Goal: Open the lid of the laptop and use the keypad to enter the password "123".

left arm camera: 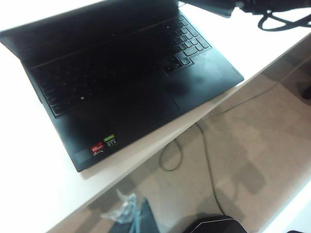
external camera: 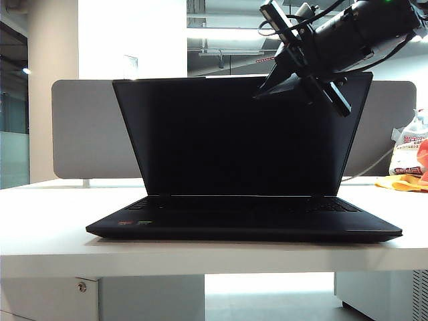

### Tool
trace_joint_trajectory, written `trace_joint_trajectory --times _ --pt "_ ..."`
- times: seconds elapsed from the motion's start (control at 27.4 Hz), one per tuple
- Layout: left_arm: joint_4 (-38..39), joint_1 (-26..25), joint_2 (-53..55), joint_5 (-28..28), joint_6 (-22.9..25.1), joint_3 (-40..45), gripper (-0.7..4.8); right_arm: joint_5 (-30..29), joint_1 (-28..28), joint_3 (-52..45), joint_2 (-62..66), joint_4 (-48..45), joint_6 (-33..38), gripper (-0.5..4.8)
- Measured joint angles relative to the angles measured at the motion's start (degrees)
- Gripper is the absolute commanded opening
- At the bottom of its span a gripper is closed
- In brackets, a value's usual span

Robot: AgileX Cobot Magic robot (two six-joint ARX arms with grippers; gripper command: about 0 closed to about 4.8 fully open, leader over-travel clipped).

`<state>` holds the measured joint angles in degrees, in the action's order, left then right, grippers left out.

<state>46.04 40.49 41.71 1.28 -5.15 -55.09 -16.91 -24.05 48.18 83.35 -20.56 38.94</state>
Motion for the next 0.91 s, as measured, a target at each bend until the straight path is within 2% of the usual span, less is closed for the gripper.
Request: trace_joint_trajectory --times 0.22,0.51,0.73,0.91 --pt "0.0 0.0 0.13 -0.02 0.28 0.0 -0.05 -0.59 1.92 0.57 0.35 1.75 0.09 -0.06" --pt "-0.02 0.0 1.18 -0.09 0.46 0.0 -0.05 -6.47 1.42 2.27 -0.59 6.95 0.61 -0.06" --pt "-0.26 0.0 1.99 -0.35 0.44 0.0 -0.05 -6.08 -0.57 2.45 -1.14 14.75 -2.78 -0.06" --pt "-0.39 0.0 2.08 -0.39 0.46 0.0 -0.05 -3.56 -1.05 2.49 -1.14 19.21 -5.6 -0.06"
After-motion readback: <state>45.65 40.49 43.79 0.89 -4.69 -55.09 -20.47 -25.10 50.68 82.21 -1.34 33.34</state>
